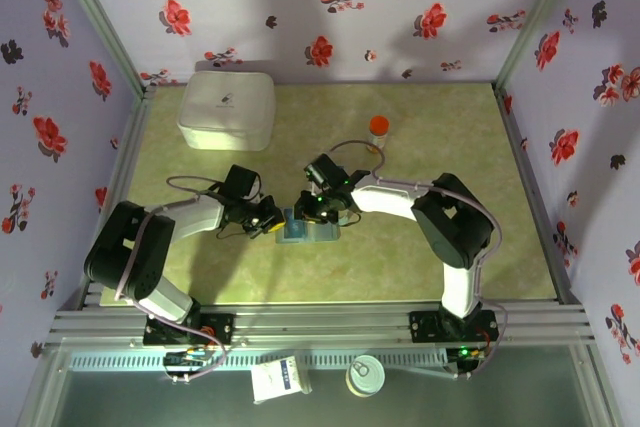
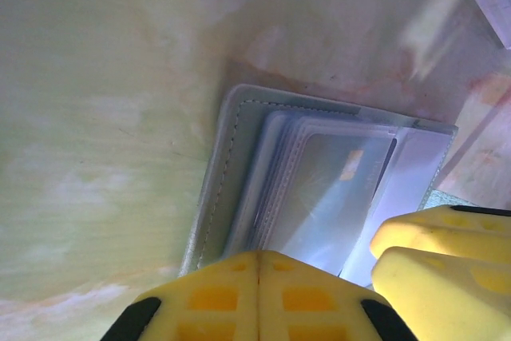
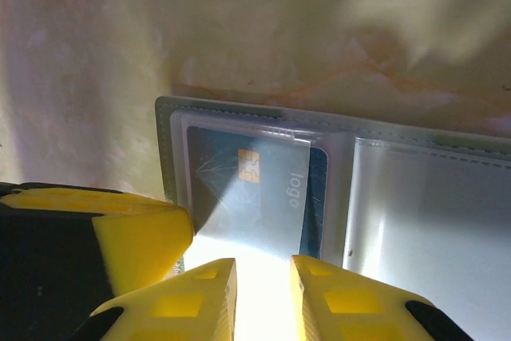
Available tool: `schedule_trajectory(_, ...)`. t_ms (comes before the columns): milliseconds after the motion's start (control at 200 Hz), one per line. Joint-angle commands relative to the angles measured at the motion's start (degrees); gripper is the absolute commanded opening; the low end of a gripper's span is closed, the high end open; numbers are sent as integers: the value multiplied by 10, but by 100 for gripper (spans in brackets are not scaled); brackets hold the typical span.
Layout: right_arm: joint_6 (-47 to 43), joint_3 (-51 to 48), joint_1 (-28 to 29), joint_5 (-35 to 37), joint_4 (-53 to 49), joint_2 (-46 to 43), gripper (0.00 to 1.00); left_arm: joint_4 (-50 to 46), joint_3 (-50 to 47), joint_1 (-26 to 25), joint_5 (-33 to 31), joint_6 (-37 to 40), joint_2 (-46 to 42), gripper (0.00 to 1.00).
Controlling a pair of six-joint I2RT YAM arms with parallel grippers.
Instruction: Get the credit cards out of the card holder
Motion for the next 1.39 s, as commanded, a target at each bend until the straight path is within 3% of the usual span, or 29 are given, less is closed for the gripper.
schedule_trajectory(0,8,-6,3,-10,13,14,24,-1,-5,2,2,12,6,5)
schedule_trajectory(545,-22,-3,3,41,-48,3,24,-4,-2,2,0,12,8,5)
schedule_trajectory(1065,-21,-13,3,34,-33,-29,25,-26,18,1,-2,13,-14,6)
schedule_trajectory(1390,-19,-31,-3,40,-24,-54,25,-45,44,-27,-18,12,-8,5)
